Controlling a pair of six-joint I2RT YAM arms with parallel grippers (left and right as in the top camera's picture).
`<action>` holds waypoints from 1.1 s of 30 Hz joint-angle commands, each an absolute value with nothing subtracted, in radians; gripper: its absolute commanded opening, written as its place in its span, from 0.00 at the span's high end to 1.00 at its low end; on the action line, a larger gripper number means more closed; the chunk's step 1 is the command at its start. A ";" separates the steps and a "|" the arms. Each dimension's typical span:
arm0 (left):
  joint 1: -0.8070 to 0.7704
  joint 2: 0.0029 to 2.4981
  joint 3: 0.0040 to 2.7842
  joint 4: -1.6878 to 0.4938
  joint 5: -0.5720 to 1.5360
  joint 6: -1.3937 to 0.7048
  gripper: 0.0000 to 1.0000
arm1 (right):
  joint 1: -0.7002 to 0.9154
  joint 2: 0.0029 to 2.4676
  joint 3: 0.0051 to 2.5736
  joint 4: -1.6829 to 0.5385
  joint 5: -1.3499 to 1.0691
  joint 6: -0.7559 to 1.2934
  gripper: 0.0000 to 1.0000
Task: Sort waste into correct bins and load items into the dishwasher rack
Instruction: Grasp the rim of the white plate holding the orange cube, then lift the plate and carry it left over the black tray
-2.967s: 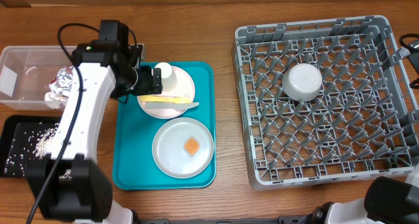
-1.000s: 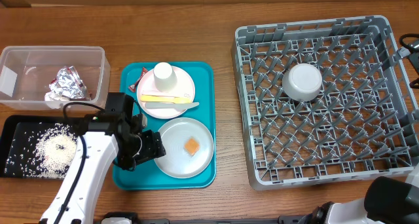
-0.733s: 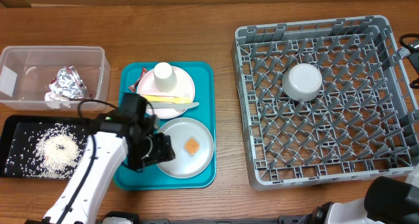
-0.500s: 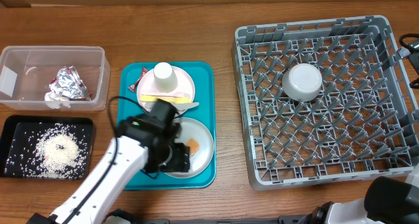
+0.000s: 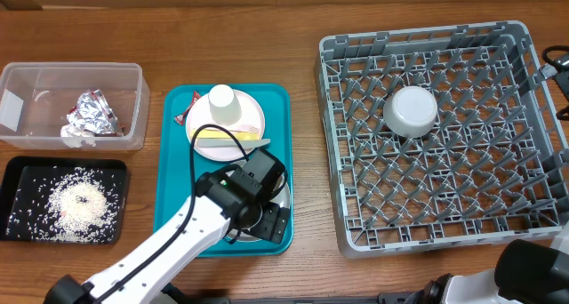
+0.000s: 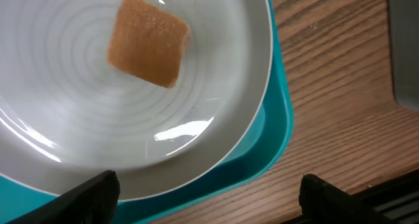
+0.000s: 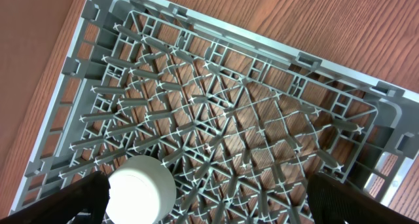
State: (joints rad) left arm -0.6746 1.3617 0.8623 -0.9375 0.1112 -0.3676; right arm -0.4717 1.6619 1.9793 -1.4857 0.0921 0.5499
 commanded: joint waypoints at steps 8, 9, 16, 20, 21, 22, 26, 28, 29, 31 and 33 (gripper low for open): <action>-0.730 1.514 0.886 -0.930 0.123 -0.306 0.13 | -0.474 1.663 1.988 -1.483 0.091 0.554 0.00; -0.741 1.528 0.886 -0.928 0.122 -0.306 0.13 | -0.474 1.663 1.988 -1.483 0.091 0.554 0.00; -0.788 1.616 0.886 -0.906 0.078 -0.315 0.13 | -0.474 1.663 1.989 -1.483 0.091 0.554 0.00; -0.788 1.642 0.886 -0.890 0.059 -0.330 0.13 | -0.474 1.663 1.989 -1.483 0.091 0.554 0.00; -0.788 1.645 0.886 -0.884 0.050 -0.333 0.15 | -0.474 1.663 1.989 -1.483 0.091 0.554 0.00; -0.788 1.645 0.886 -0.884 0.041 -0.342 0.16 | -0.474 1.663 1.988 -1.483 0.091 0.554 0.00; -0.785 1.645 0.886 -0.884 0.019 -0.366 0.29 | -0.474 1.663 1.989 -1.483 0.091 0.554 0.00; -0.785 1.645 0.886 -0.882 0.010 -0.381 0.39 | -0.474 1.663 1.988 -1.483 0.091 0.554 0.00; -0.785 1.645 0.886 -0.879 0.010 -0.382 0.42 | -0.474 1.663 1.989 -1.483 0.091 0.554 0.00; -0.785 1.645 0.886 -0.874 0.010 -0.382 0.50 | -0.474 1.663 1.989 -1.483 0.091 0.554 0.00; -0.785 1.645 0.886 -0.872 0.010 -0.382 0.63 | -0.474 1.663 1.988 -1.483 0.091 0.554 0.00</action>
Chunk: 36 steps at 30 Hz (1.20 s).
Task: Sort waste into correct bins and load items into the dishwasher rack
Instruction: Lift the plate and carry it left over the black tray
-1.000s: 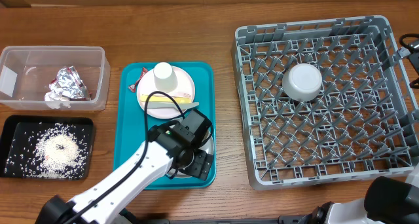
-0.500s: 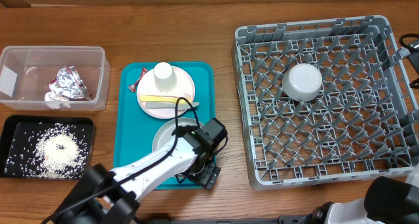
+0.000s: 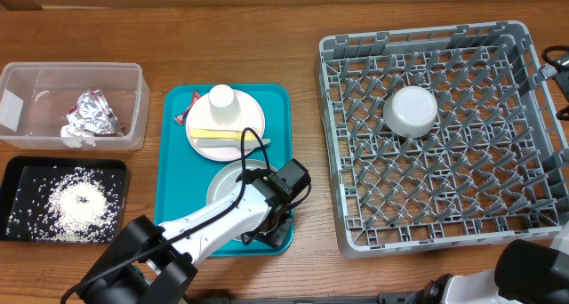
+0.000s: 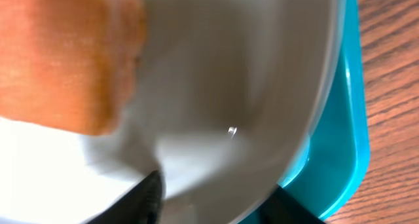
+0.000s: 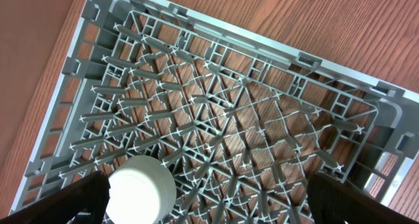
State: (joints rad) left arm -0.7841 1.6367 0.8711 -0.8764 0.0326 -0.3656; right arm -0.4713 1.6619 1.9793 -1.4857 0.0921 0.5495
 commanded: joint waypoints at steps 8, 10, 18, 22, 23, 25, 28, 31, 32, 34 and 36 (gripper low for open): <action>-0.785 1.645 0.889 -0.881 0.012 -0.432 0.96 | -0.474 1.663 1.989 -1.483 0.091 0.554 0.00; -0.785 1.645 0.898 -0.900 0.012 -0.456 0.96 | -0.474 1.663 1.989 -1.483 0.091 0.554 0.00; -0.785 1.645 1.030 -1.019 -0.009 -0.488 0.96 | -0.474 1.663 1.988 -1.483 0.091 0.554 0.00; -0.783 1.640 1.110 -1.085 -0.037 -0.487 0.96 | -0.474 1.663 1.989 -1.483 0.091 0.554 0.00; -0.780 1.640 1.127 -1.103 -0.047 -0.487 0.96 | -0.474 1.663 1.989 -1.483 0.091 0.554 0.00; -0.765 1.640 1.163 -1.143 -0.060 -0.487 0.96 | -0.474 1.663 1.988 -1.483 0.091 0.554 0.00; -0.729 1.640 1.216 -1.211 -0.060 -0.488 0.96 | -0.474 1.663 1.989 -1.483 0.091 0.554 0.00; -0.682 1.640 1.279 -1.289 -0.080 -0.492 0.96 | -0.474 1.663 1.988 -1.483 0.091 0.554 0.00; -0.668 1.640 1.298 -1.315 -0.102 -0.503 0.96 | -0.474 1.663 1.988 -1.483 0.091 0.554 0.00; -0.645 1.640 1.332 -1.359 -0.138 -0.522 0.96 | -0.474 1.663 1.988 -1.483 0.091 0.554 0.00; -0.626 1.639 1.365 -1.392 -0.150 -0.524 0.96 | -0.474 1.663 1.989 -1.483 0.091 0.554 0.00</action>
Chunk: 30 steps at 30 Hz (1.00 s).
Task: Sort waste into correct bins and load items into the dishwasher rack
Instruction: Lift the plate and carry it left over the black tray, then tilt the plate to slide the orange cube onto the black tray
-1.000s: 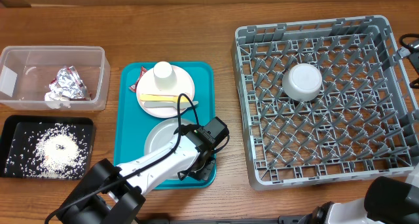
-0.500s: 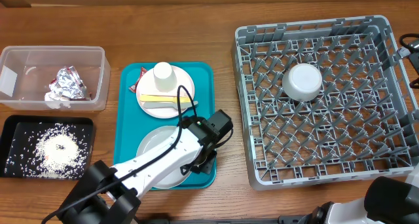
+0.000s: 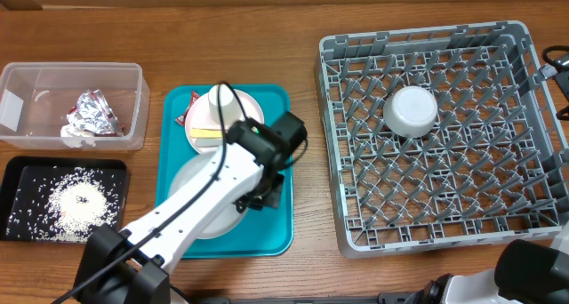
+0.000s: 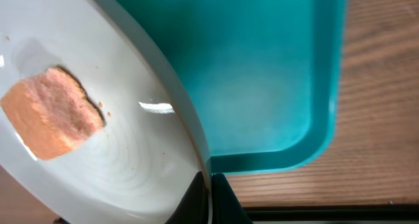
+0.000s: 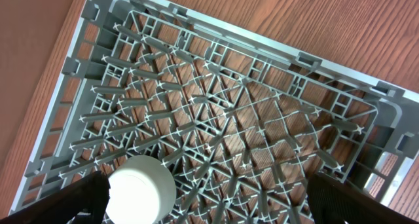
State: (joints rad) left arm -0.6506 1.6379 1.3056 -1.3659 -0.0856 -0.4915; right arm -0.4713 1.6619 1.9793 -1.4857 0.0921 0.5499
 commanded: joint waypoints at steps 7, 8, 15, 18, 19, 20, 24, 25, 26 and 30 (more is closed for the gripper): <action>-0.589 1.608 1.492 -1.471 -0.167 -0.522 0.96 | -0.474 1.663 1.989 -1.483 0.091 0.554 0.00; -0.577 1.598 1.508 -1.478 -0.166 -0.516 0.96 | -0.474 1.663 1.988 -1.483 0.091 0.554 0.00; -0.371 1.486 1.554 -1.503 -0.121 -0.469 0.96 | -0.474 1.663 1.988 -1.483 0.091 0.554 0.00; -0.247 1.444 1.554 -1.491 -0.054 -0.402 0.96 | -0.474 1.663 1.988 -1.483 0.091 0.554 0.00; -0.200 1.433 1.554 -1.486 -0.014 -0.372 0.96 | -0.474 1.663 1.988 -1.483 0.091 0.554 0.00; -0.156 1.425 1.554 -1.483 0.024 -0.348 0.96 | -0.474 1.663 1.989 -1.483 0.091 0.554 0.00; 0.041 1.412 1.554 -1.460 0.180 -0.244 0.96 | -0.474 1.663 1.988 -1.483 0.091 0.554 0.00; 0.084 1.412 1.553 -1.453 0.215 -0.220 0.96 | -0.474 1.663 1.988 -1.483 0.091 0.554 0.00; 0.132 1.412 1.553 -1.446 0.252 -0.199 0.96 | -0.474 1.663 1.988 -1.483 0.091 0.554 0.00; 0.278 1.412 1.553 -1.423 0.368 -0.144 0.96 | -0.474 1.663 1.988 -1.483 0.091 0.554 0.00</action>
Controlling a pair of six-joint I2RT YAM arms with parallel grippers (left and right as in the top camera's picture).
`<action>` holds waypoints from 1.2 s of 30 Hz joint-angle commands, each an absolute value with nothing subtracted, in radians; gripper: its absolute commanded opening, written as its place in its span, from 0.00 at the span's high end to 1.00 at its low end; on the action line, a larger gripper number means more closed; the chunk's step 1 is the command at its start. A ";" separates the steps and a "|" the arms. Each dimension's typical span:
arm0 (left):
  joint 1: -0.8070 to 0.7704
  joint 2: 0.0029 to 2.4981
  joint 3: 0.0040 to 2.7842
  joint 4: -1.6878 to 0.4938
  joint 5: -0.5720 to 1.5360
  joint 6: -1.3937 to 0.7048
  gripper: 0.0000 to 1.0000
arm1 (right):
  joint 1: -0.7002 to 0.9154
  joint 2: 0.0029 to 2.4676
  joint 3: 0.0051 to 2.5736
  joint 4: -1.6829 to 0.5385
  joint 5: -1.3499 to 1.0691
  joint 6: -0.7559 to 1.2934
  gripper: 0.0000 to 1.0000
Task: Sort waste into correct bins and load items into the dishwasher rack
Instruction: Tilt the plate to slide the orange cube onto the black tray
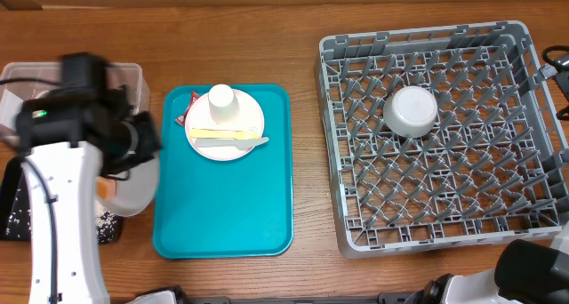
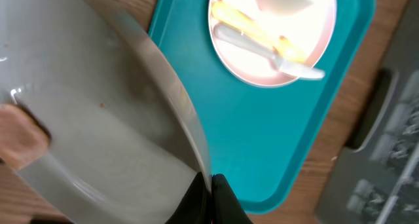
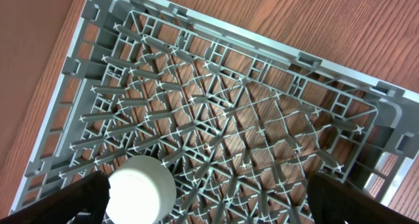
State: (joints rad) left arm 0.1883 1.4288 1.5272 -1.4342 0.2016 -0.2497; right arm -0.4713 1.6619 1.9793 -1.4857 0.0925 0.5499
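Observation:
My left gripper [image 2: 209, 185] is shut on the rim of a grey plate [image 2: 98, 132]. The plate hangs tilted to the left of the teal tray [image 1: 227, 206], over the right end of the black rice tray [image 1: 16, 217]. An orange food piece [image 1: 107, 187] lies at the plate's low edge. On the teal tray sits a small white plate [image 1: 247, 126] bearing an upturned cup [image 1: 221, 102], a yellow strip and a knife [image 2: 268, 50]. The grey dish rack [image 1: 444, 188] holds a white bowl [image 1: 410, 110]. My right gripper [image 3: 216, 207] stands open above the rack.
A clear bin [image 1: 124, 73] with crumpled foil stands at the back left, mostly hidden behind my left arm. A red sachet [image 1: 182, 117] peeks from under the small plate. The wooden table [image 1: 307, 162] shows between tray and rack.
My left gripper has moved with the grey plate from above the teal tray to its left, over the black tray's end. The plate is tilted and the orange piece lies at its low edge.
My left gripper was open above the grey plate with the orange piece on the teal tray. Then it was down at the plate's right rim. Then it was shut on the rim with the plate raised, and now holds it left of the tray. The right arm has stayed still.

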 commanded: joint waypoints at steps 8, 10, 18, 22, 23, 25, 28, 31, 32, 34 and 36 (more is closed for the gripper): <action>0.434 1.425 1.552 -1.390 0.394 -0.133 0.96 | -0.474 1.663 1.989 -1.483 0.091 0.554 0.00; 0.445 1.435 1.549 -1.370 0.394 -0.133 0.96 | -0.474 1.663 1.988 -1.483 0.091 0.554 0.00; 0.475 1.535 1.540 -1.275 0.397 -0.138 0.96 | -0.474 1.663 1.989 -1.483 0.091 0.554 0.00; 0.513 1.575 1.540 -1.262 0.413 -0.133 0.96 | -0.474 1.663 1.988 -1.483 0.091 0.554 0.00; 0.521 1.578 1.540 -1.263 0.413 -0.133 0.96 | -0.474 1.663 1.989 -1.483 0.091 0.554 0.00; 0.543 1.579 1.540 -1.264 0.425 -0.110 0.96 | -0.474 1.663 1.988 -1.483 0.091 0.554 0.00; 0.576 1.579 1.540 -1.264 0.480 -0.073 0.96 | -0.474 1.663 1.988 -1.483 0.091 0.554 0.00; 0.616 1.580 1.540 -1.256 0.526 -0.066 0.96 | -0.474 1.663 1.988 -1.483 0.091 0.554 0.00; 0.627 1.582 1.540 -1.253 0.537 -0.065 0.96 | -0.474 1.663 1.989 -1.483 0.091 0.554 0.00; 0.656 1.583 1.540 -1.252 0.600 -0.034 0.96 | -0.474 1.663 1.989 -1.483 0.091 0.554 0.00; 0.685 1.584 1.540 -1.257 0.661 -0.002 0.96 | -0.474 1.663 1.989 -1.483 0.091 0.554 0.00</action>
